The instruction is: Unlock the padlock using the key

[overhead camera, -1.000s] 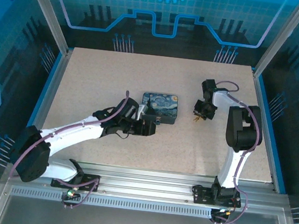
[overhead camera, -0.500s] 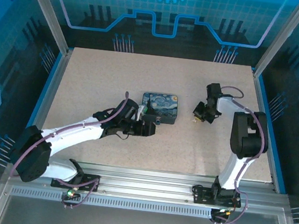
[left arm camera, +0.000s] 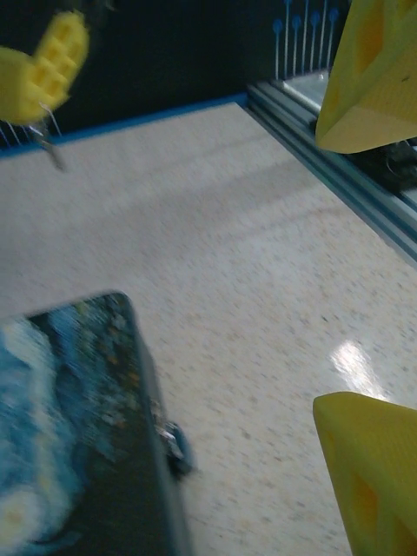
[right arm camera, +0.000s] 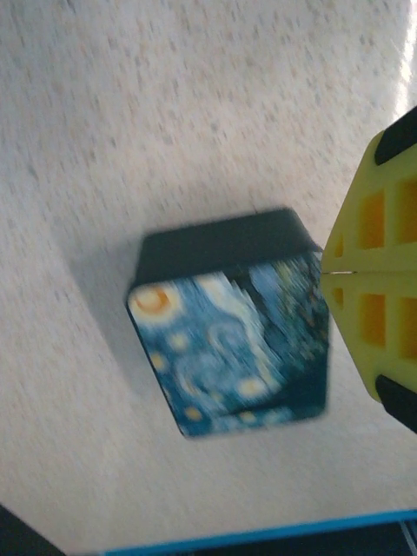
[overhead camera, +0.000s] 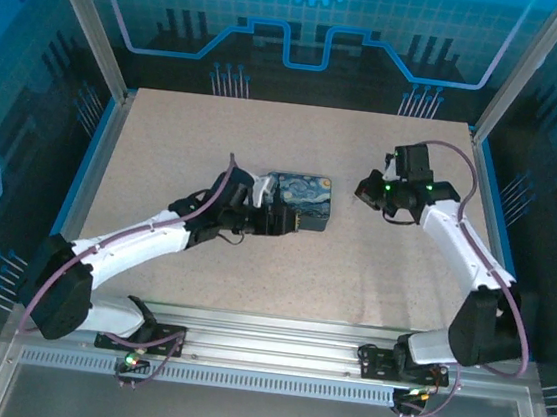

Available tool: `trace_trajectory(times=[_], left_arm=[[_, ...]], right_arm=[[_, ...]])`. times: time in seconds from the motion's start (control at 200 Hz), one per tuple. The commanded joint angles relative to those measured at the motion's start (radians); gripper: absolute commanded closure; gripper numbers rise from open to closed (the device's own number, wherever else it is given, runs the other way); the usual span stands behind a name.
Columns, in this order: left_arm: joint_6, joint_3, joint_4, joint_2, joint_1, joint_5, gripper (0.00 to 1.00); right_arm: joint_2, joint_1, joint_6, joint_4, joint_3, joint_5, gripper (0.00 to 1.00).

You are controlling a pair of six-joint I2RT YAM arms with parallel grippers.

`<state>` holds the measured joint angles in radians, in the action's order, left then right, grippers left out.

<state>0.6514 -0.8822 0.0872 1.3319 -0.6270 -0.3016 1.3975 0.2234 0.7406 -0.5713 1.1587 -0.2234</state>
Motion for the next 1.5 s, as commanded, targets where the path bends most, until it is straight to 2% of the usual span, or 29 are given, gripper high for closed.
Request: trace_trajectory(times=[0.0,0.085,0.405,0.685,1.131,1.421,1.496], left_arm=[[-0.048,-0.075,-0.083,-0.040,0.022,-0.087,0.24],[-0.067,-0.107,-0.105,-0.042,0.039,-0.131,0.19],[-0.080,-0.110,-0.298,-0.050,0.066,-0.331,0.23],[0.065,-0.070,-0.584,-0.015,0.064,-0.535,0.23],[0.093,-0.074,-0.626,0.022,0.041,-0.561,0.25],[0.097,-0.065,-0.632,0.013,0.033,-0.561,0.51],[0.082,-0.066,-0.608,0.006,0.035,-0.552,0.54]], right_arm=[[-0.069,0.056,0.003,-0.065,0.055,-0.073,1.00],[-0.119,0.095,-0.003,-0.073,0.075,-0.105,1.00],[-0.212,0.177,-0.012,-0.008,0.100,-0.338,1.00],[-0.230,0.185,0.043,0.088,0.073,-0.454,1.00],[-0.246,0.186,0.116,0.184,0.043,-0.520,1.00],[-0.250,0.186,0.119,0.186,0.036,-0.513,1.00],[-0.252,0.184,0.117,0.185,0.034,-0.514,1.00]])
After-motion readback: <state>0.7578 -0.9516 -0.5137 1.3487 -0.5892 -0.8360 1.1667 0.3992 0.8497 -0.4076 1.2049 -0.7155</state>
